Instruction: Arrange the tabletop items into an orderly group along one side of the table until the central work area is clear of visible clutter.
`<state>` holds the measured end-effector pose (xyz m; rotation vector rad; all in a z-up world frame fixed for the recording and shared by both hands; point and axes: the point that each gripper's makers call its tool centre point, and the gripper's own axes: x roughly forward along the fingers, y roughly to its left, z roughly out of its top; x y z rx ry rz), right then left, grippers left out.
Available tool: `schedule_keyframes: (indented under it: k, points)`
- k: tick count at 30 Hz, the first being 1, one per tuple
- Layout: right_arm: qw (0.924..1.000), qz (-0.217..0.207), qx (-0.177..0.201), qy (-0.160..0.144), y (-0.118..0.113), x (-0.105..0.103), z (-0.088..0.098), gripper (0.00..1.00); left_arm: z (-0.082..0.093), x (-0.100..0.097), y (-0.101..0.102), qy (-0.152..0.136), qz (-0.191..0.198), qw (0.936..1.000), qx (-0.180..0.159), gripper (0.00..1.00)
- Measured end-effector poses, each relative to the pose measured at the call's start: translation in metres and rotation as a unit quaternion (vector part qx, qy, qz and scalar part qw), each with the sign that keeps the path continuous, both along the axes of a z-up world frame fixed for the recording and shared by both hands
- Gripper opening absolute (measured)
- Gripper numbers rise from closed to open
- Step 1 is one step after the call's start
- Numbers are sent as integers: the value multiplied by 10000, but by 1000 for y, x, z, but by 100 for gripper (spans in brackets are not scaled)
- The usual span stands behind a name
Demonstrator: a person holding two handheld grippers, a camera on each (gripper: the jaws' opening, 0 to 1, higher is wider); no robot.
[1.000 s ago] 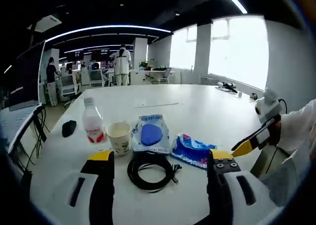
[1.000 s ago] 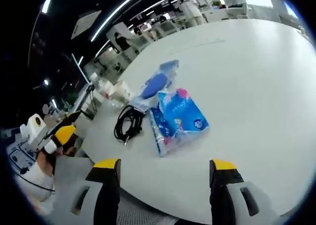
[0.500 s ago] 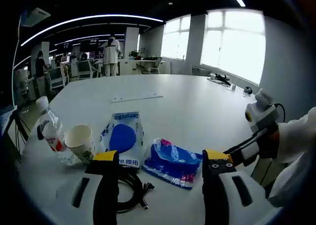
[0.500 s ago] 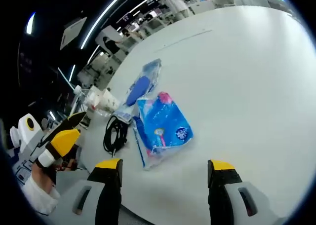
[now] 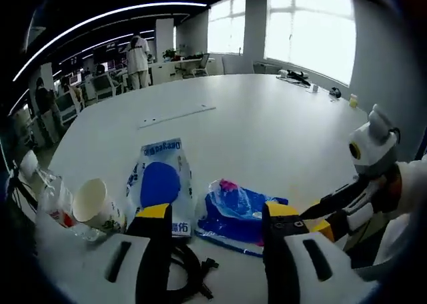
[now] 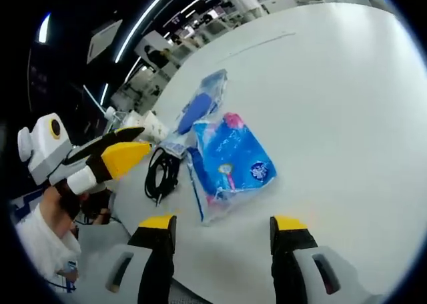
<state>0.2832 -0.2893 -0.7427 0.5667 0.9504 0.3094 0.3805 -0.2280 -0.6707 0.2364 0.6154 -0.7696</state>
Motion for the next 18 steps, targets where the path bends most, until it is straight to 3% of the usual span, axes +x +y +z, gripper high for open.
schedule_keyframes:
  k: [4,8,9,10,15,18]
  points:
    - [9999,-5,84,-64,1,5,2,54,-12,13,-9,74,-212,9996,192,50]
    - [9997,58,166,-157,3,9,4,41,-31,20,-8,373,-218,9983,384,43]
    - [9995,25,214,-224,3,11,5,38,-39,19,-9,591,-220,9972,392,42]
    - [9993,-58,284,-240,3,13,5,37,-45,19,-10,764,-201,9961,390,40]
    - [9997,-39,246,-89,3,9,-4,35,-63,24,-6,992,-224,9929,620,35]
    - [9992,-184,346,-75,0,13,-4,33,-70,18,-7,1060,-321,9911,732,26]
